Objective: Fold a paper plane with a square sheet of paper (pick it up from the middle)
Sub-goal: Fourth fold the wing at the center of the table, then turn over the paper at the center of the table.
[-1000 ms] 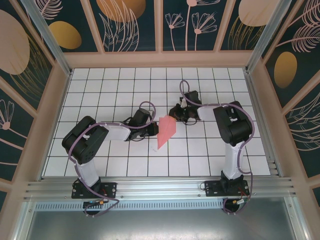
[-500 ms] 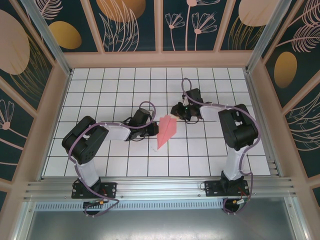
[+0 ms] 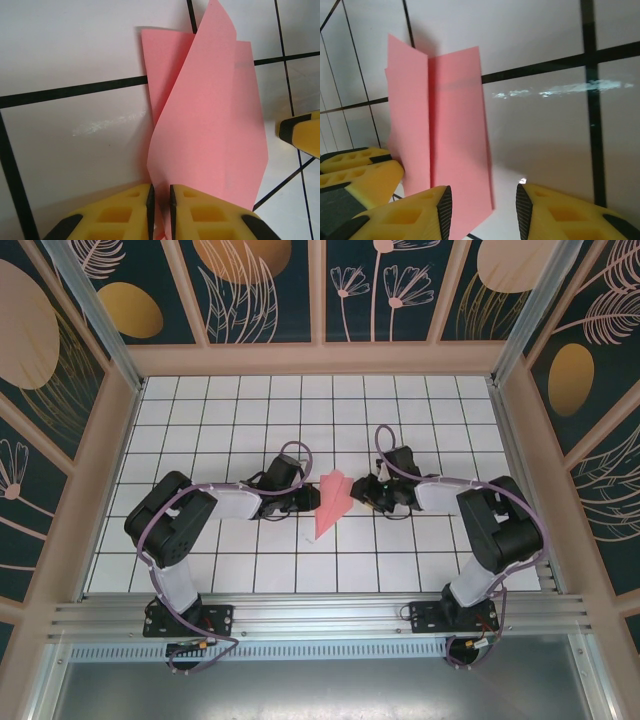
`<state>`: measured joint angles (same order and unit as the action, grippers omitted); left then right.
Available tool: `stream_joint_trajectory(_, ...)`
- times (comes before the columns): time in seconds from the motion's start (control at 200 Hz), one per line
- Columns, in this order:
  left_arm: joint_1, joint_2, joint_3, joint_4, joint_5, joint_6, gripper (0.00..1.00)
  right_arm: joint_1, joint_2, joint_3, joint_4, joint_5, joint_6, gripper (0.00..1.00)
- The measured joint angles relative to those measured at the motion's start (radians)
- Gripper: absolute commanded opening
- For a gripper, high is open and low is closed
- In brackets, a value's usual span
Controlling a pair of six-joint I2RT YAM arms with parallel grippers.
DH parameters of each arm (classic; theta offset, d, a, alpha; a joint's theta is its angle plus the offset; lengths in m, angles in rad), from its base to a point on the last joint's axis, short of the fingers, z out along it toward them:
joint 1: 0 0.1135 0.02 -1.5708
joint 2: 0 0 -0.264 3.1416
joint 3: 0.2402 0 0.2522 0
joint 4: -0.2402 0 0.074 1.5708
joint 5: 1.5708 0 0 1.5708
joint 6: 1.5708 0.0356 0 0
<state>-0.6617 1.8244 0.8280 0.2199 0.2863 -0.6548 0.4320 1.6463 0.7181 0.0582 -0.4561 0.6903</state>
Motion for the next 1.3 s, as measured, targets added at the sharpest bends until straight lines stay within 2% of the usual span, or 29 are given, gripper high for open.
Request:
stream_joint_trajectory(0.626,0.006,0.005,0.005,-0.005,0.020,0.000,0.20,0.050,0.025,-0.020,0.092,-0.039,0.087,0.39)
stream_joint_trajectory(0.961,0.006,0.005,0.005,-0.007,0.020,0.001,0.20,0.050,-0.013,-0.019,0.064,0.022,0.093,0.41)
stream_joint_trajectory(1.301,0.006,0.006,0.007,-0.009,0.020,0.001,0.20,0.052,0.017,-0.019,0.074,0.016,0.099,0.41)
